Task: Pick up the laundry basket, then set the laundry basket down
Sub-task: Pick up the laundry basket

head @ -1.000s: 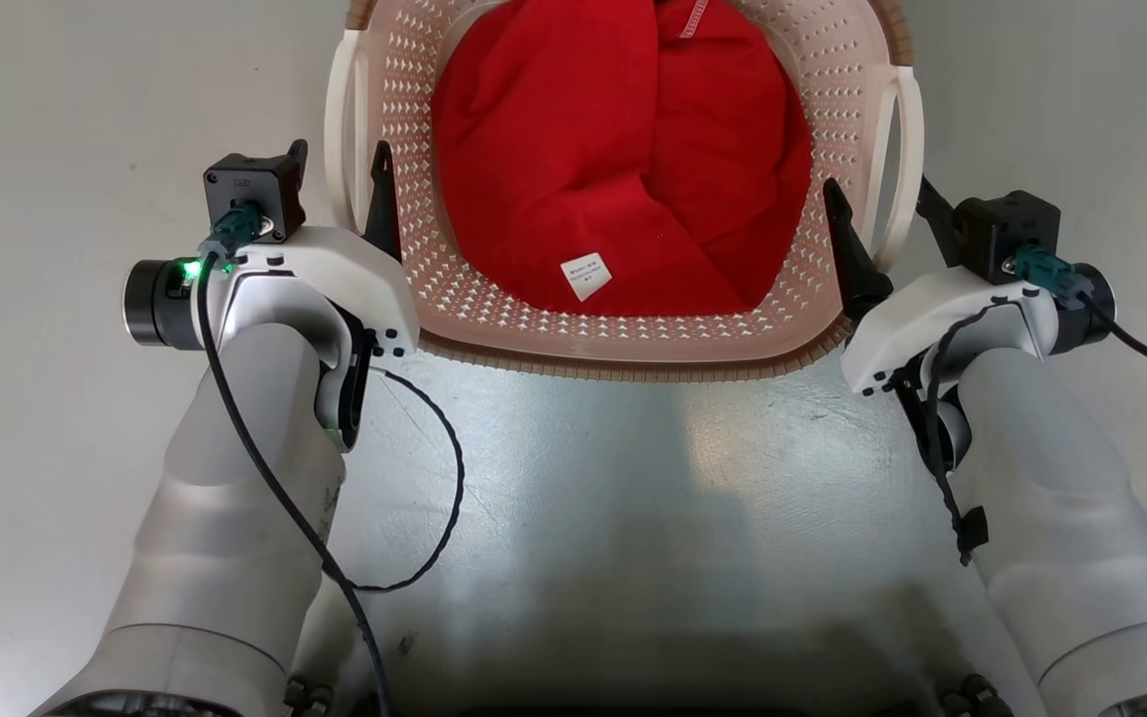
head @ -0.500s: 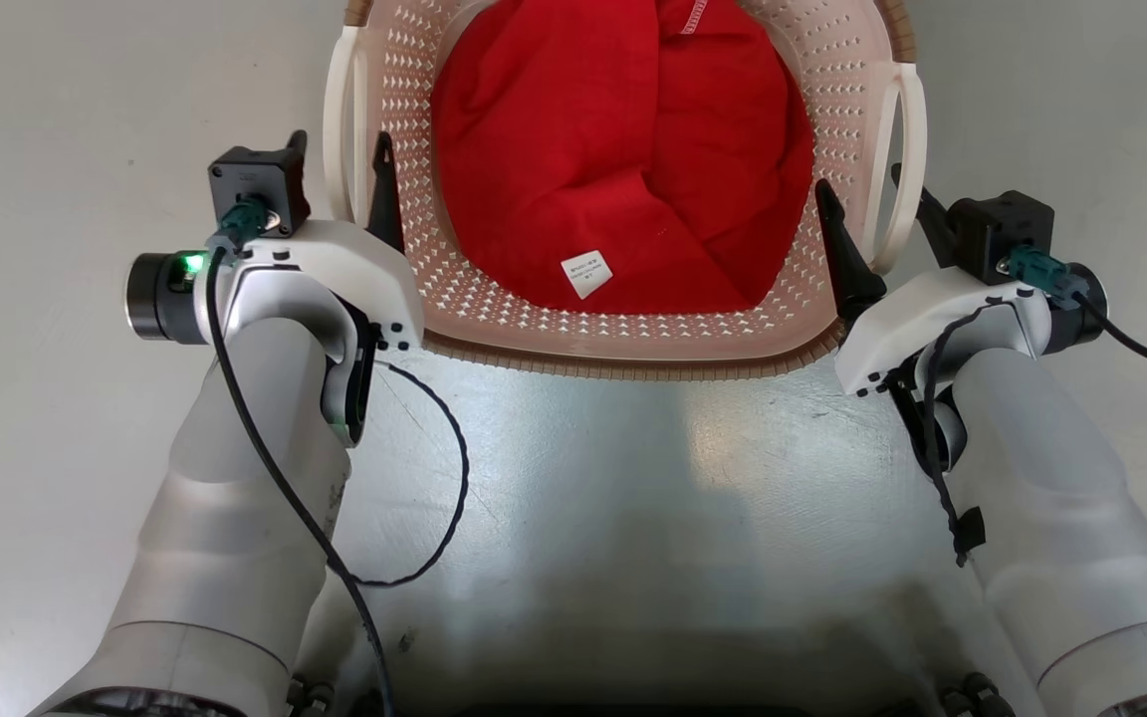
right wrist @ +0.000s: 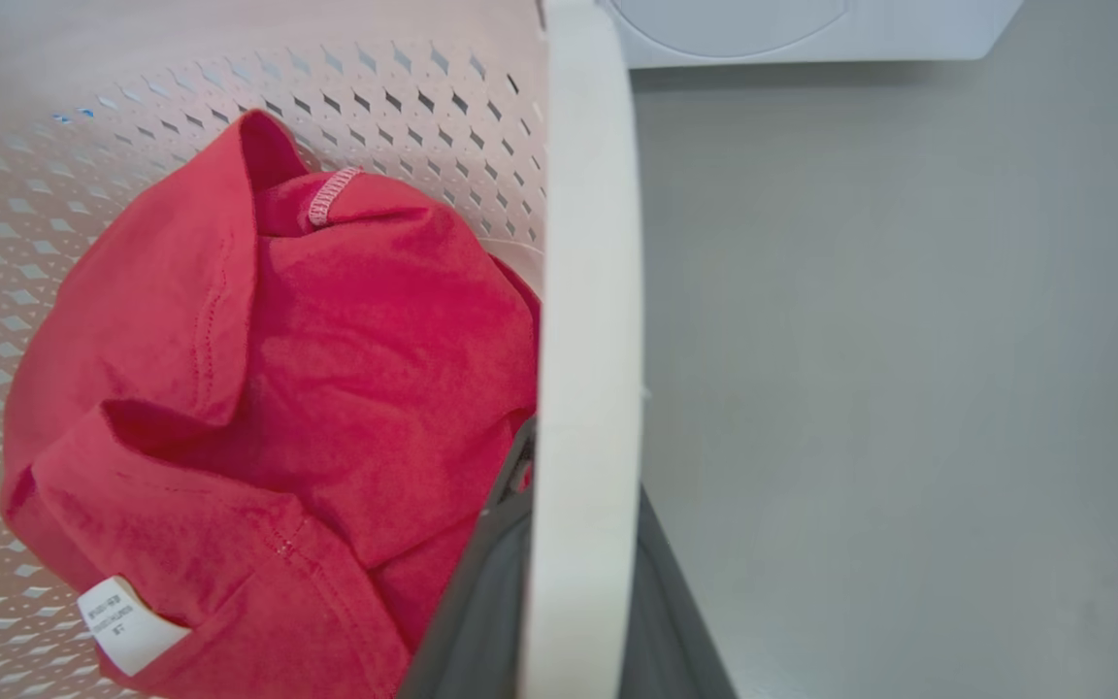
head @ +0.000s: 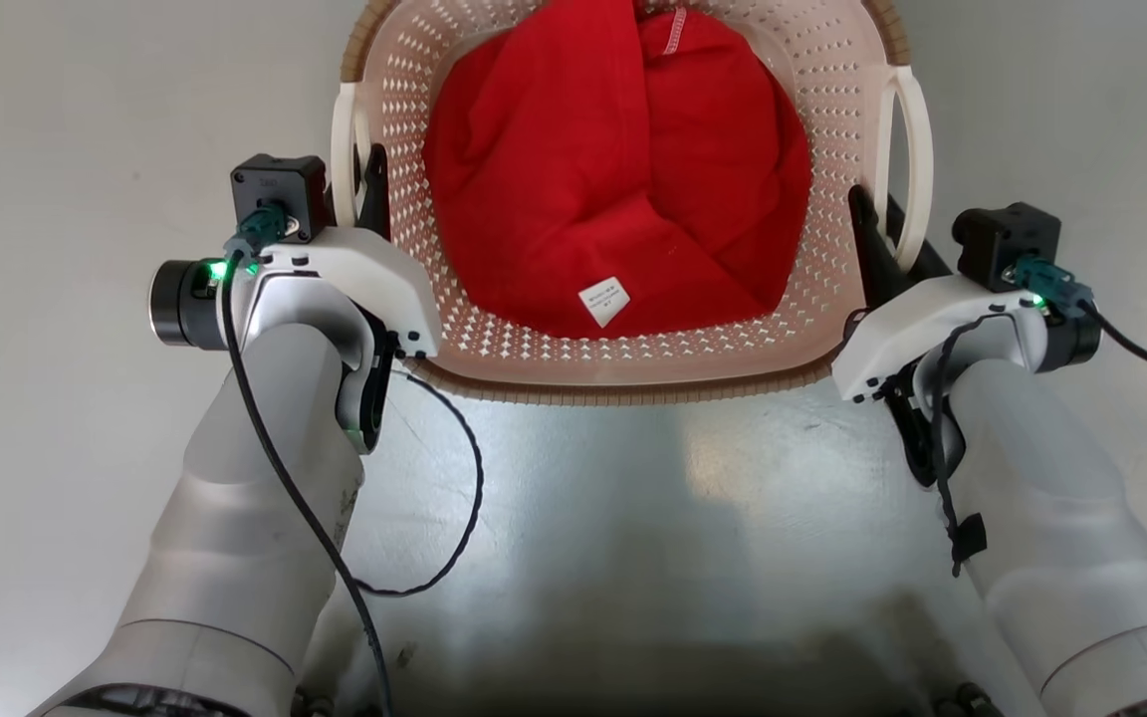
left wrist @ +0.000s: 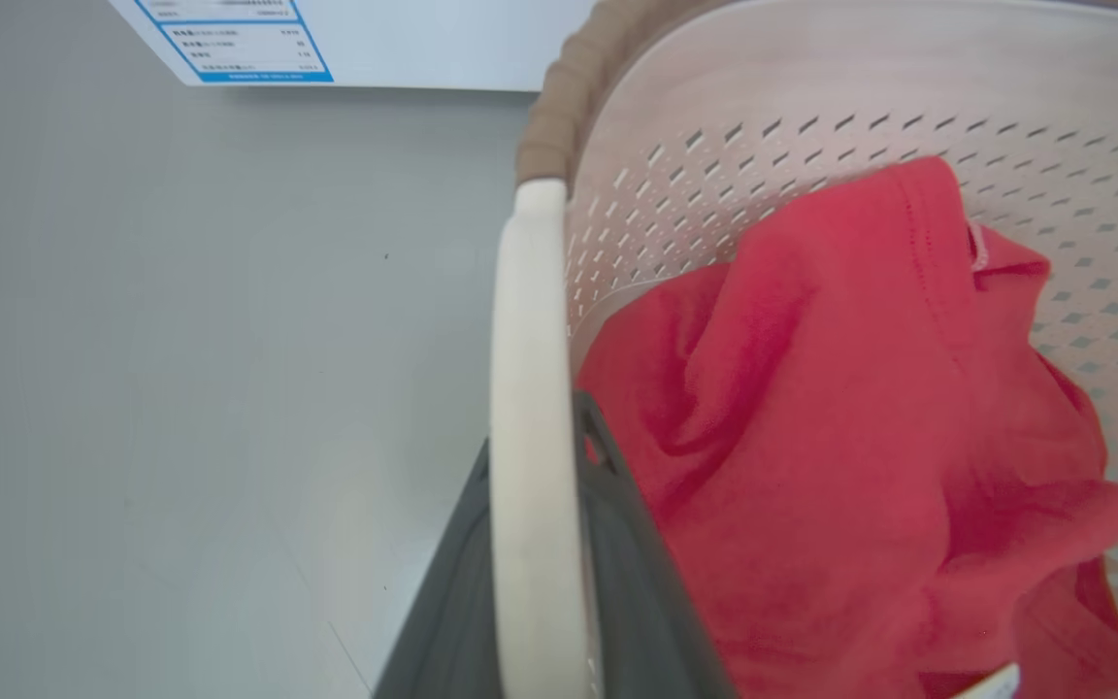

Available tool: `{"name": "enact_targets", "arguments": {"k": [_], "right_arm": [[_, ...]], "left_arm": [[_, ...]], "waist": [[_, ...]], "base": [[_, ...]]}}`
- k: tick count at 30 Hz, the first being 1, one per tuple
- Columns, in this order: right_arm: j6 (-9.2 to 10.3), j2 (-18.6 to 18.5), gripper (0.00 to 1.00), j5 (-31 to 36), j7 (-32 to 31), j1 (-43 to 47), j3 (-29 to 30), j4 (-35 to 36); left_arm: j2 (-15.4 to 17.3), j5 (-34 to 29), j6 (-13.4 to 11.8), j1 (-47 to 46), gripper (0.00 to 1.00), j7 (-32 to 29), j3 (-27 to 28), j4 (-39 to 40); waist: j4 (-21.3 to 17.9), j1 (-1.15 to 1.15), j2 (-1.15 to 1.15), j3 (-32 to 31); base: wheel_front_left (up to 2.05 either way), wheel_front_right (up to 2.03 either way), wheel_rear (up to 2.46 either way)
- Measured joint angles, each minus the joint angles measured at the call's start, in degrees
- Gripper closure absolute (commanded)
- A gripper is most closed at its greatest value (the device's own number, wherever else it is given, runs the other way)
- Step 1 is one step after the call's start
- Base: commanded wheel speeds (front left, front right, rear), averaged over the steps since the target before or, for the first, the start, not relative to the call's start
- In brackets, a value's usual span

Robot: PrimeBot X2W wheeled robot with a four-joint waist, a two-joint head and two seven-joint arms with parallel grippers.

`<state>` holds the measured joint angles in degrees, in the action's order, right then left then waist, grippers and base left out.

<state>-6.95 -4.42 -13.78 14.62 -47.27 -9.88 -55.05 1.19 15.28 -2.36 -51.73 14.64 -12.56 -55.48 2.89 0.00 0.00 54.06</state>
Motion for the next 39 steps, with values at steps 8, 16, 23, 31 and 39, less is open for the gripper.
{"name": "enact_targets", "arguments": {"k": [8,16,23,31,39], "right_arm": [[0.41,-0.2,1.0,-4.8,0.0,1.8,-5.9,-1.5],[0.41,-0.1,1.0,-9.1,-0.1,3.1,-10.0,-5.2],[0.41,0.2,1.0,-13.8,-0.1,4.2,-13.1,-8.5],[0.37,0.7,1.0,-16.7,-0.1,7.9,-16.5,-11.6],[0.32,1.3,1.0,-20.5,-0.3,12.9,-20.6,-14.6]], "left_arm": [[0.5,2.3,-0.1,1.0,1.0,0.0,-2.6,-4.1],[0.4,3.9,-0.1,2.1,1.0,0.0,-5.7,-8.7],[0.3,5.9,-0.1,3.0,1.0,0.0,-8.4,-11.5],[0.2,8.9,-0.1,7.2,1.0,0.0,-11.8,-13.7],[0.1,12.4,-0.1,13.1,1.0,-0.8,-16.5,-14.8]], "waist": [[-1.2,0.0,0.0,-5.0],[-2.9,0.0,0.0,-10.1],[-4.4,0.0,0.0,-14.6],[-5.5,0.0,0.0,-20.8],[-6.4,0.0,0.0,-28.4]], "base": [[0.0,0.0,0.0],[0.0,0.0,0.0],[0.0,0.0,0.0],[0.0,0.0,0.0],[0.0,0.0,0.0]]}}
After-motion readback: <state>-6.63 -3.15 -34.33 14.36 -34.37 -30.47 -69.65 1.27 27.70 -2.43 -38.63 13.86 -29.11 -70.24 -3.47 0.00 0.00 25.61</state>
